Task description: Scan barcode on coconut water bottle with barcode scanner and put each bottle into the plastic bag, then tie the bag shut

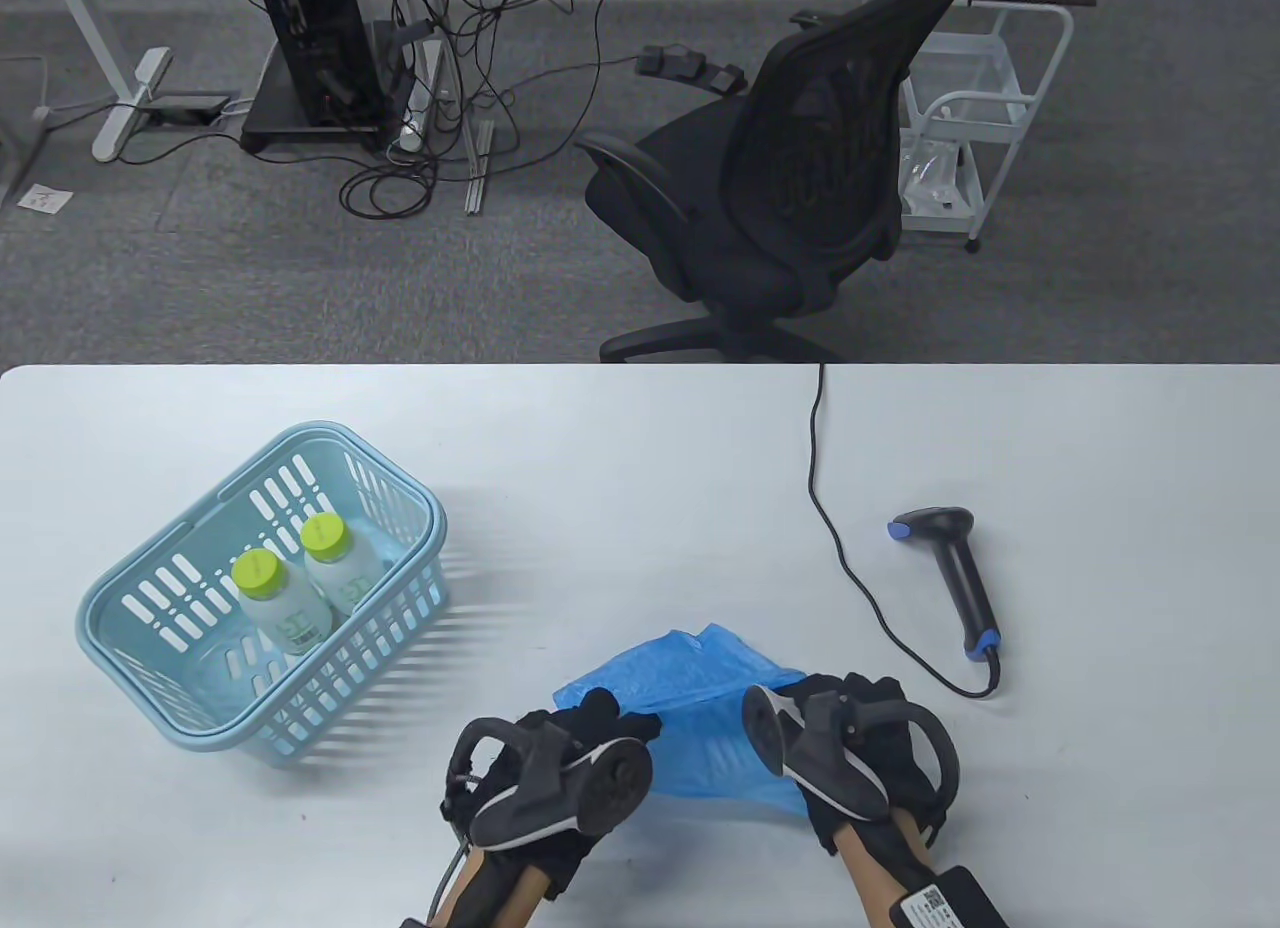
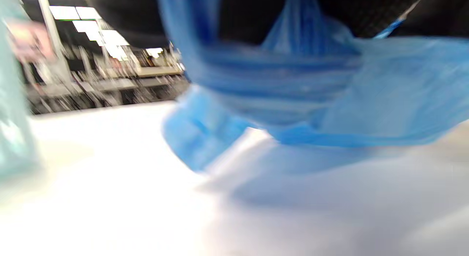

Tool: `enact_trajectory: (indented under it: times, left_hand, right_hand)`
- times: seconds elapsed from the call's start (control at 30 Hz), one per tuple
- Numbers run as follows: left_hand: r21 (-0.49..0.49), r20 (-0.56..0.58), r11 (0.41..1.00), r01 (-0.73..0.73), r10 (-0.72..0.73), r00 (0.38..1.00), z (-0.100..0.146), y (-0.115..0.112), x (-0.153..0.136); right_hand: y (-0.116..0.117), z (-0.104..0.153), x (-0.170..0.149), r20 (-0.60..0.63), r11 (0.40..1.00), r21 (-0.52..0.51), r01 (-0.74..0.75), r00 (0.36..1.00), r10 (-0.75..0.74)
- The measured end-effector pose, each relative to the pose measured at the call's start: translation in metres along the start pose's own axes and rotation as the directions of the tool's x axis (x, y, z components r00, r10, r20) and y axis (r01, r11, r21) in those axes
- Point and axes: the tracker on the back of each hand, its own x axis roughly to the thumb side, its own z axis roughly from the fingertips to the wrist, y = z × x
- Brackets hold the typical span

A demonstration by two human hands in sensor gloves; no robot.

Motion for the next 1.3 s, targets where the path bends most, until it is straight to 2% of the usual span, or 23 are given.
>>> enact_trajectory:
  times: [0.03,0.1,0.17,0.33,0.4,0.43,0.5,0.57,0.63,0.67,0.7,0.77,0.83,0.93,1.0,1.07,1.1,1.2,1.3]
  left_hand:
    - [0.057,-0.031,0.996,0.074,-0.073,0.997,0.002,0.001,0.0]
    - [0.073,-0.01,0.991,0.112,-0.111,0.994,0.004,0.001,0.0]
    - [0.139,0.148,0.99,-0.004,-0.017,0.989,0.006,-0.002,0.0]
    - [-0.133,0.133,0.991,-0.02,0.038,0.99,-0.007,-0.013,0.006]
    - [-0.159,0.101,0.984,-0.081,0.098,0.99,-0.011,-0.018,0.005]
    - [-0.157,0.053,0.98,-0.122,0.132,0.99,-0.015,-0.021,0.002]
    - [-0.082,-0.077,0.978,-0.19,0.184,0.98,-0.018,-0.027,-0.005]
    - [0.034,-0.129,0.992,-0.118,0.121,0.984,-0.02,-0.027,-0.008]
    - [0.048,-0.168,0.998,-0.045,0.052,0.984,-0.019,-0.024,-0.005]
    - [0.038,-0.153,0.999,0.009,-0.003,0.988,-0.019,-0.021,-0.002]
    - [0.027,-0.123,0.999,0.024,-0.021,0.992,-0.019,-0.02,0.001]
    - [-0.044,-0.119,0.999,-0.028,0.022,0.993,-0.019,-0.024,0.001]
    - [-0.032,-0.099,0.995,-0.091,0.087,0.991,-0.018,-0.026,0.0]
    - [0.053,-0.098,0.991,-0.119,0.124,0.987,-0.015,-0.021,-0.002]
    - [0.084,-0.095,0.977,-0.197,0.205,0.974,-0.014,-0.018,0.0]
    - [0.114,-0.064,0.96,-0.257,0.265,0.962,-0.014,-0.016,0.005]
    - [0.117,-0.048,0.953,-0.279,0.286,0.957,-0.013,-0.015,0.007]
    - [0.133,0.005,0.906,-0.402,0.405,0.914,-0.01,-0.012,0.009]
    - [0.13,0.016,0.849,-0.512,0.515,0.857,-0.008,-0.01,0.005]
  right_hand:
    - [0.0,0.001,0.001,0.034,1.0,0.01,0.023,0.999,-0.024]
    - [0.0,0.003,0.0,0.091,0.993,0.061,0.106,0.99,-0.111]
    - [0.001,0.006,-0.006,0.143,0.952,0.144,0.271,0.946,-0.291]
    - [-0.001,0.011,-0.005,0.266,0.913,0.252,0.321,0.884,-0.384]
    - [-0.003,0.014,-0.002,0.299,0.902,0.284,0.325,0.864,-0.405]
    - [-0.005,0.016,-0.001,0.315,0.901,0.295,0.318,0.858,-0.406]
    - [-0.009,0.019,0.0,0.331,0.9,0.306,0.309,0.852,-0.405]
    - [-0.014,0.022,0.002,0.35,0.891,0.324,0.319,0.834,-0.426]
    - [-0.022,0.028,0.004,0.348,0.917,0.291,0.274,0.862,-0.368]
    - [-0.026,0.031,0.004,0.327,0.954,0.229,0.193,0.908,-0.262]
    - [-0.029,0.034,0.002,0.28,0.981,0.161,0.11,0.948,-0.152]
    - [-0.029,0.036,-0.003,0.203,0.995,0.092,0.046,0.977,-0.064]
    - [-0.034,0.039,-0.011,0.178,0.993,0.059,0.099,0.978,-0.108]
    - [-0.063,0.052,-0.024,0.214,0.956,-0.14,0.257,0.951,-0.225]
    - [-0.082,0.063,-0.021,0.262,0.926,-0.197,0.323,0.927,-0.268]
    - [-0.089,0.064,-0.005,0.334,0.936,-0.126,0.328,0.903,-0.272]
    - [-0.085,0.058,0.006,0.331,0.945,-0.071,0.318,0.902,-0.279]
    - [-0.056,0.033,0.031,0.246,0.984,0.017,0.176,0.954,-0.175]
    - [-0.03,0.022,0.038,0.24,0.977,0.078,0.199,0.948,-0.212]
